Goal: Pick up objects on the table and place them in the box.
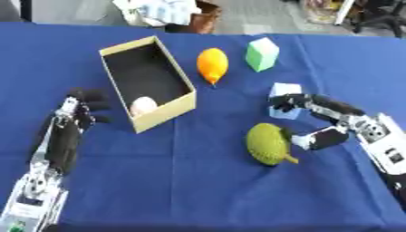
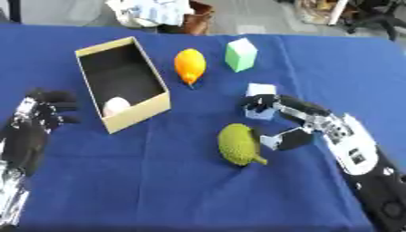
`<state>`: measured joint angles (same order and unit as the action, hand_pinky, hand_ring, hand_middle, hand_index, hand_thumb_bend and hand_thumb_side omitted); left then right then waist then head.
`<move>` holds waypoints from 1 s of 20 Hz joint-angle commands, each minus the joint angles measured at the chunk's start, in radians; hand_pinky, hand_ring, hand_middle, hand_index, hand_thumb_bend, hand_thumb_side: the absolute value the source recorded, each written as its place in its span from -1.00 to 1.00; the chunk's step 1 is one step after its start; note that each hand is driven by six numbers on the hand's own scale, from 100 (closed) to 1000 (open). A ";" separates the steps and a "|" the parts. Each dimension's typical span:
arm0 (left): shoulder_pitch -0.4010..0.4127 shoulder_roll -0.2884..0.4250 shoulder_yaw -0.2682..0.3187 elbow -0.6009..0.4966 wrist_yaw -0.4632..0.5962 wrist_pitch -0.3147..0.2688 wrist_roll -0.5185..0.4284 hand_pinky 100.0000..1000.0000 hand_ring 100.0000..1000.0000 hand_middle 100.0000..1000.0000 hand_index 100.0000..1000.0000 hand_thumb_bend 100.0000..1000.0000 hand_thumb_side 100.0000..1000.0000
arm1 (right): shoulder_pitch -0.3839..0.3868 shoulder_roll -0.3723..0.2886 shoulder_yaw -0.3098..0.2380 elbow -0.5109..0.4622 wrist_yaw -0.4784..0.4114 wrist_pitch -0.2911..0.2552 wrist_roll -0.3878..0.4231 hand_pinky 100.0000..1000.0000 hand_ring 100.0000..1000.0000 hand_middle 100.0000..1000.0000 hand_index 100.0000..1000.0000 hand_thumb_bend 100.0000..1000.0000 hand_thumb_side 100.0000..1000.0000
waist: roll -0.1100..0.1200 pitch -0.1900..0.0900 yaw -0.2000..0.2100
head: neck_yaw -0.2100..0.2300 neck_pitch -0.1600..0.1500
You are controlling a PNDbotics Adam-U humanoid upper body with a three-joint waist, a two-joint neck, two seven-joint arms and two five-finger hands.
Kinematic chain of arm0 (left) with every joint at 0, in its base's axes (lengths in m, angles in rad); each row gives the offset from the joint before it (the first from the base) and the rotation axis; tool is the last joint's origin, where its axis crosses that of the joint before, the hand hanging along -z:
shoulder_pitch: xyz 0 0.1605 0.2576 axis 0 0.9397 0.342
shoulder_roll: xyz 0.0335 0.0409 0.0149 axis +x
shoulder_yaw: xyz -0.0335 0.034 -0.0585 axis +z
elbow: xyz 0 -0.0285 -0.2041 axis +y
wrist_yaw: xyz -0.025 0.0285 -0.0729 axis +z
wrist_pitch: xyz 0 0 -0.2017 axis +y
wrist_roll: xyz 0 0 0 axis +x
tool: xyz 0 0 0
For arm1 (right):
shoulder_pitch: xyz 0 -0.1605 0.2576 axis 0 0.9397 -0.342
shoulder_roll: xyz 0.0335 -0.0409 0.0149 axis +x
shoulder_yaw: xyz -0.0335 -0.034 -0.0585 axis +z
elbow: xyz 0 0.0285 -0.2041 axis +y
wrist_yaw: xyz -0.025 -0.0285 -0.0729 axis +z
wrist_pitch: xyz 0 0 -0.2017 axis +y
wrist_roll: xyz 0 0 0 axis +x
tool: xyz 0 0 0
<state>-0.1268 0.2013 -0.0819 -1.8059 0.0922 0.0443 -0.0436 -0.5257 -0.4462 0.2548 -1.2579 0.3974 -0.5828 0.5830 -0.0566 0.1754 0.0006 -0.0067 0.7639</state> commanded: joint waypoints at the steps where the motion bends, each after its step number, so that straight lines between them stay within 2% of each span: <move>1: -0.006 0.016 -0.002 -0.013 0.003 0.000 -0.004 0.19 0.38 0.28 0.45 -1.00 0.83 | -0.018 -0.041 0.029 -0.018 0.024 -0.324 0.324 0.63 0.74 0.77 1.00 -1.00 -0.33 | -0.012 -0.025 0.001 | -0.003 0.003; 10: -0.005 0.019 -0.002 -0.012 0.001 0.000 -0.005 0.19 0.38 0.28 0.45 -1.00 0.83 | -0.011 -0.082 0.087 -0.115 -0.006 -0.324 0.324 0.64 0.75 0.76 1.00 -1.00 -0.49 | -0.017 -0.027 0.001 | 0.000 0.006; 12: -0.004 0.020 -0.003 -0.012 0.001 0.000 -0.005 0.19 0.38 0.28 0.45 -1.00 0.83 | -0.012 -0.093 0.106 -0.133 -0.008 -0.324 0.324 0.64 0.75 0.76 0.98 -1.00 -0.58 | -0.018 -0.028 0.001 | 0.000 0.006; 16: -0.005 0.020 -0.004 -0.012 0.001 -0.001 -0.006 0.19 0.38 0.28 0.45 -1.00 0.83 | -0.007 -0.107 0.145 -0.147 0.024 -0.324 0.324 0.65 0.76 0.74 0.81 -1.00 -0.88 | -0.019 -0.030 0.003 | -0.001 0.006; 20: -0.004 0.021 -0.005 -0.011 0.001 -0.001 -0.008 0.19 0.38 0.28 0.45 -1.00 0.83 | 0.001 -0.114 0.167 -0.148 0.070 -0.324 0.324 0.66 0.76 0.73 0.72 -1.00 -0.92 | -0.021 -0.030 0.003 | -0.001 0.006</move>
<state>-0.1246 0.2025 -0.0827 -1.8053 0.0922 0.0459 -0.0487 -0.5175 -0.5272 0.4206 -1.3886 0.4496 -0.5828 0.5830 -0.0637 0.1732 0.0030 -0.0067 0.7646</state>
